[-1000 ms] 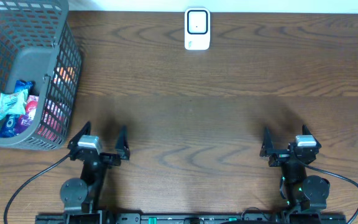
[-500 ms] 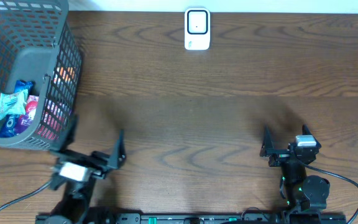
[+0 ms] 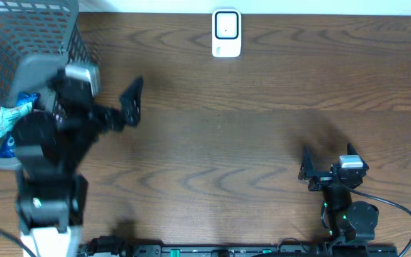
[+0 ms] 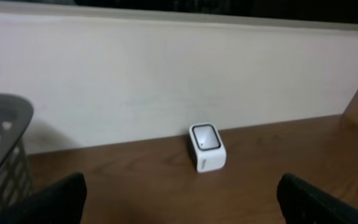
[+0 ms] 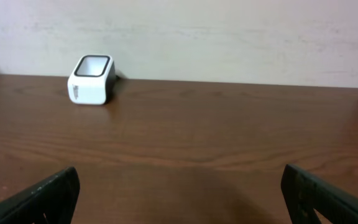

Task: Scan the item barcode
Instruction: 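Reach the left gripper into the grey basket toward the purple-red pack, then grasp the purple-red floral pack with the left gripper and lift, then carry the pack to the table near the scanner and release, then return the left gripper to the basket and grasp the mint-green pouch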

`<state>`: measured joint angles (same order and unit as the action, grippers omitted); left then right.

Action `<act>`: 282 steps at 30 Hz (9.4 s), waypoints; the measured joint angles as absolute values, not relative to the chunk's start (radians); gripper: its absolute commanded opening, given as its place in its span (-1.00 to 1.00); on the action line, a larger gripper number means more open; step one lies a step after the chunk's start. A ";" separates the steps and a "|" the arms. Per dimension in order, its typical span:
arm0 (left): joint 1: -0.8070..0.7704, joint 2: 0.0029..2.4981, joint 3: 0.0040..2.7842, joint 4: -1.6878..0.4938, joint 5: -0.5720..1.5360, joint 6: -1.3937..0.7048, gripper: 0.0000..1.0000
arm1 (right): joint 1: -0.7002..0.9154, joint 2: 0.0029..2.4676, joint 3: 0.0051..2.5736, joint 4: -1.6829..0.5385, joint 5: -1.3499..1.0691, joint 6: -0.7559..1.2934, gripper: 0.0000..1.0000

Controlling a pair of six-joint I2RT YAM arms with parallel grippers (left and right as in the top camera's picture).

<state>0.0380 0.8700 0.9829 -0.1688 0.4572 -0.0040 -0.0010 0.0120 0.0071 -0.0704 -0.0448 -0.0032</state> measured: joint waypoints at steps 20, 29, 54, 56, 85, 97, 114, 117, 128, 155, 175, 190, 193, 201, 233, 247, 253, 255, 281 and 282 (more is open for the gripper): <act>0.314 1.617 2.115 -1.076 0.167 -0.152 0.96 | -0.001 0.012 0.007 -0.071 -0.044 -0.003 0.99; 0.498 1.771 2.215 -1.167 0.040 -0.310 0.96 | -0.001 0.012 0.007 -0.070 -0.044 -0.003 0.99; 0.485 2.085 2.103 -1.421 -0.090 -0.559 0.96 | -0.001 0.012 0.007 -0.070 -0.044 -0.003 0.99; 0.476 2.102 2.072 -1.411 -0.091 -0.574 0.96 | -0.001 0.012 0.007 -0.070 -0.044 -0.003 0.99; 0.464 2.119 1.760 -1.213 -0.180 -0.733 0.98 | -0.001 0.012 0.007 -0.070 -0.044 -0.003 0.99; 0.466 2.119 1.742 -1.092 -0.041 -0.609 0.99 | -0.001 0.012 0.007 -0.070 -0.044 -0.003 0.98; 0.466 2.102 1.690 -1.117 -0.083 -0.551 -0.85 | -0.001 0.012 0.007 -0.070 -0.044 -0.003 0.99; 0.467 2.101 1.710 -1.172 -0.087 -0.548 -0.85 | -0.001 0.012 0.007 -0.070 -0.044 -0.003 0.98; 0.469 1.969 1.977 -1.333 -0.006 -0.545 -0.85 | -0.001 0.012 0.007 -0.070 -0.044 -0.003 0.99; 0.009 1.464 2.021 -1.298 0.376 -0.545 -0.85 | -0.001 0.012 0.007 -0.070 -0.044 -0.003 0.99; -0.577 2.066 2.019 -1.188 0.113 -0.502 -0.85 | -0.001 0.012 0.007 -0.070 -0.044 -0.003 0.98; -0.684 2.199 2.012 -0.881 0.111 -0.570 0.14 | -0.001 0.012 0.007 -0.070 -0.044 -0.003 0.99; -0.702 2.199 2.012 -0.870 0.113 -0.584 0.43 | -0.001 0.012 0.007 -0.070 -0.044 -0.003 0.98; -0.734 2.194 2.012 -0.874 0.121 -0.573 0.43 | -0.001 0.012 0.007 -0.070 -0.044 -0.003 0.98; 0.395 1.910 2.033 -1.077 -0.320 -0.577 0.63 | -0.001 0.012 0.007 -0.070 -0.044 -0.003 0.98; 0.504 2.260 2.028 -1.118 -0.317 -0.693 0.45 | -0.001 0.012 0.007 -0.070 -0.044 -0.003 0.99; 0.514 2.310 2.027 -1.117 -0.317 -0.727 0.38 | -0.001 0.012 0.007 -0.070 -0.044 -0.003 0.99; 0.515 2.315 2.027 -1.117 -0.316 -0.741 0.19 | -0.001 0.012 0.007 -0.070 -0.044 -0.003 0.98; 0.521 2.315 1.951 -1.187 -0.319 -0.755 -0.24 | -0.001 0.012 0.007 -0.070 -0.044 -0.003 0.99; 0.522 2.315 1.951 -1.186 -0.320 -0.757 -0.42 | -0.001 0.012 0.007 -0.070 -0.044 -0.003 0.99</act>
